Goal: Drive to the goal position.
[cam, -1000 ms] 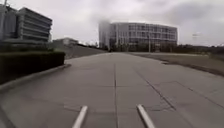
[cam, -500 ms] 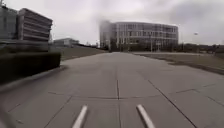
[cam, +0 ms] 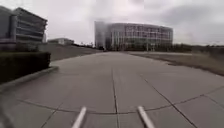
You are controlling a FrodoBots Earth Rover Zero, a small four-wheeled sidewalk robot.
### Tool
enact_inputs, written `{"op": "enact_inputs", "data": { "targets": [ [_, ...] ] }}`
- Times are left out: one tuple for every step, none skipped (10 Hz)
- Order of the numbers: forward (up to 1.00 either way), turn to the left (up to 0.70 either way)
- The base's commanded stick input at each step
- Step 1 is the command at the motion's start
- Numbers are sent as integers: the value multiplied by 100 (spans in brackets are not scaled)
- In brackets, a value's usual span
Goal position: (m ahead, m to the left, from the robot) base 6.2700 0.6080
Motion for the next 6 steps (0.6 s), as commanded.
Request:
{"op": "enact_inputs", "data": {
  "targets": [
    [100, -27],
    [100, -27],
    [100, -27],
    [100, -27],
    [0, 0],
    [0, 0]
  ]
}}
